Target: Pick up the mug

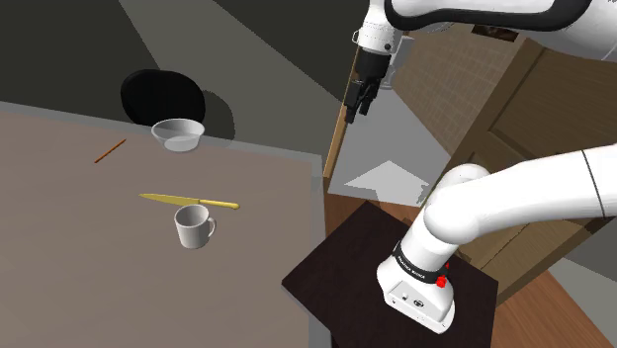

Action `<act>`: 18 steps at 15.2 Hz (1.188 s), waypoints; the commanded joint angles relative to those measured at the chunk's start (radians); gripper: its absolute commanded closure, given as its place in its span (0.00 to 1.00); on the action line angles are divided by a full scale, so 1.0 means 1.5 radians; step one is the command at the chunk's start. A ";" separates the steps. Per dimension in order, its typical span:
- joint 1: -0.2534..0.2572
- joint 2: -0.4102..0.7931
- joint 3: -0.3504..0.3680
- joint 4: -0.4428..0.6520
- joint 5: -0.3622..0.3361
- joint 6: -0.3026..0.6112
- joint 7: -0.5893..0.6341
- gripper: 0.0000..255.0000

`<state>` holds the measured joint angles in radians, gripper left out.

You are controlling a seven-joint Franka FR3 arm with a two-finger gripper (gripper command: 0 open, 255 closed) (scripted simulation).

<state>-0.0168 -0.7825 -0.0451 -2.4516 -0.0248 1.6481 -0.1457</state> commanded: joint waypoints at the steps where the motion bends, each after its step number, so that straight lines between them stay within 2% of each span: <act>1: 0.000 0.000 0.000 0.000 0.000 0.000 0.000 0.00; 10: 0.049 0.112 0.098 -0.040 0.053 0.165 0.095 0.00; 18: 0.078 0.267 0.184 -0.015 0.065 0.306 0.183 0.00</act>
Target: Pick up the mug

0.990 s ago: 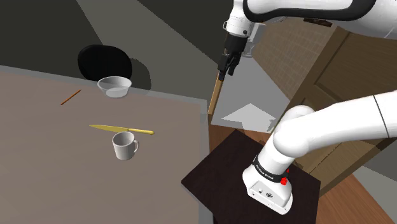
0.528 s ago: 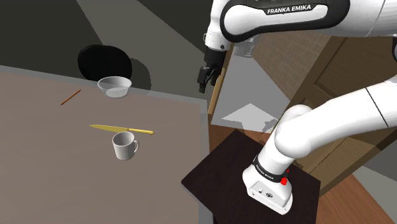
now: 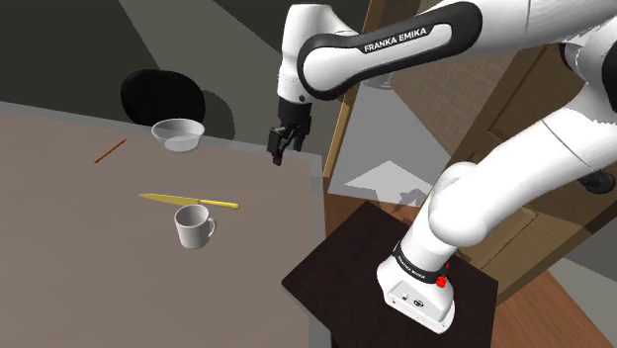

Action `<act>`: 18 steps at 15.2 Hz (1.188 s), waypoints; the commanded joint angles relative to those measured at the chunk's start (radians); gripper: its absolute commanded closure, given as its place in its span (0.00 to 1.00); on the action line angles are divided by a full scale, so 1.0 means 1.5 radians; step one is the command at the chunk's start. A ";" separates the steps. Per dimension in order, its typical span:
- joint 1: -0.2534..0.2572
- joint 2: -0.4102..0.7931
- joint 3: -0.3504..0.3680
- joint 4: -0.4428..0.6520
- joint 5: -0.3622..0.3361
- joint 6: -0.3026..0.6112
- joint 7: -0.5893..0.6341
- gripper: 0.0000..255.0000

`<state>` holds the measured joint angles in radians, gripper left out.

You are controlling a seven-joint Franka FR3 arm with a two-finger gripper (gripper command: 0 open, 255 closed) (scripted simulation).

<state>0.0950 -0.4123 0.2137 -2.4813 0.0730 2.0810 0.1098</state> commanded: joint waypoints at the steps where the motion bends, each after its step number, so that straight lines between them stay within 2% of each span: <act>1: 0.006 0.043 0.022 0.012 -0.003 0.034 0.025 0.00; 8: 0.018 0.211 0.087 0.087 -0.057 0.129 0.127 0.00; 13: 0.038 0.340 0.112 0.166 -0.133 0.170 0.214 0.00; 18: 0.081 0.471 0.108 0.266 -0.214 0.186 0.295 0.00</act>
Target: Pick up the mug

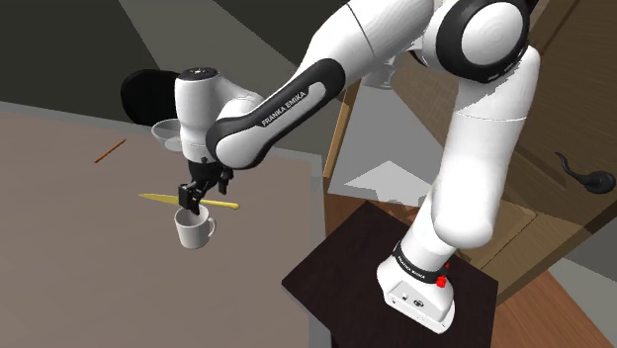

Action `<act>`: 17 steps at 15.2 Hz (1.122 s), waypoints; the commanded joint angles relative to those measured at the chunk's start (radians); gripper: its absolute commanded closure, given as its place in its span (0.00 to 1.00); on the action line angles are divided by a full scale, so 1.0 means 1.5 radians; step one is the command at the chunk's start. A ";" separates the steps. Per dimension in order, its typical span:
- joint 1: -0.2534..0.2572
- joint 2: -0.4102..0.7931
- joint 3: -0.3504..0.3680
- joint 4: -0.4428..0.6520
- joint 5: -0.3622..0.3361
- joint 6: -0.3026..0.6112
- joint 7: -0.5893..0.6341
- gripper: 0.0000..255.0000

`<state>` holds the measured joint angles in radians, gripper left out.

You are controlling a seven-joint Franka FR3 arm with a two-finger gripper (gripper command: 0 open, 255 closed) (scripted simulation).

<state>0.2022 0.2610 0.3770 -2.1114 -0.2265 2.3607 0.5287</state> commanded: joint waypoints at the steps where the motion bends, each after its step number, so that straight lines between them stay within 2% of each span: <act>1: 0.021 0.048 -0.004 0.042 -0.028 0.000 0.029 0.00; 6: 0.079 0.175 -0.024 0.169 -0.085 -0.009 0.080 0.00; 16: 0.093 0.226 -0.043 0.173 -0.110 0.036 0.099 0.00; 17: 0.094 0.225 -0.043 0.172 -0.110 0.035 0.100 1.00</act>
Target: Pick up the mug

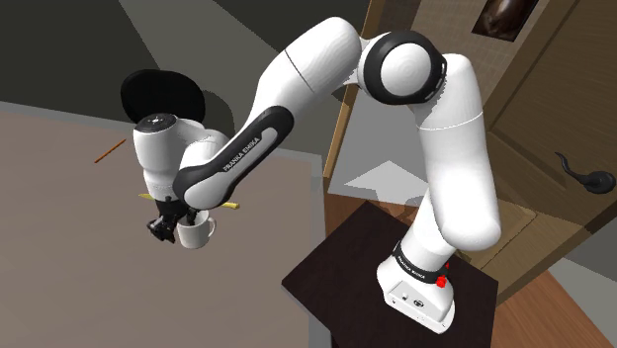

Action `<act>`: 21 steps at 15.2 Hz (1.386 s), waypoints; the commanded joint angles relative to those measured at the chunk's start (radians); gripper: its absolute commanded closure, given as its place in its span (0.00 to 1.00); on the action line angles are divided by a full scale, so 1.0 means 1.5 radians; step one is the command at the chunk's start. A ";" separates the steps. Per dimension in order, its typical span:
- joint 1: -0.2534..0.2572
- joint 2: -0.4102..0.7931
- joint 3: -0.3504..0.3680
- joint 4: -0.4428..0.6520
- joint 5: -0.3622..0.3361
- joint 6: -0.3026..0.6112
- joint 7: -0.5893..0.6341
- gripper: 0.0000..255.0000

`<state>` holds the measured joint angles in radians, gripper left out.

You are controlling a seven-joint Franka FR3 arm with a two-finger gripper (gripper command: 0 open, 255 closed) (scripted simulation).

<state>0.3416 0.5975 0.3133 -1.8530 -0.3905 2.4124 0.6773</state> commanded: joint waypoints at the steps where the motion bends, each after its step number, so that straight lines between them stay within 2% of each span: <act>1: 0.000 0.001 0.000 0.000 -0.001 0.001 0.001 1.00; 9: 0.000 0.002 -0.001 0.001 -0.001 0.001 0.000 1.00; 21: -0.018 -0.072 0.026 0.003 0.038 -0.071 -0.029 1.00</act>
<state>0.3172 0.5008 0.3486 -1.8471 -0.3393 2.3147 0.6374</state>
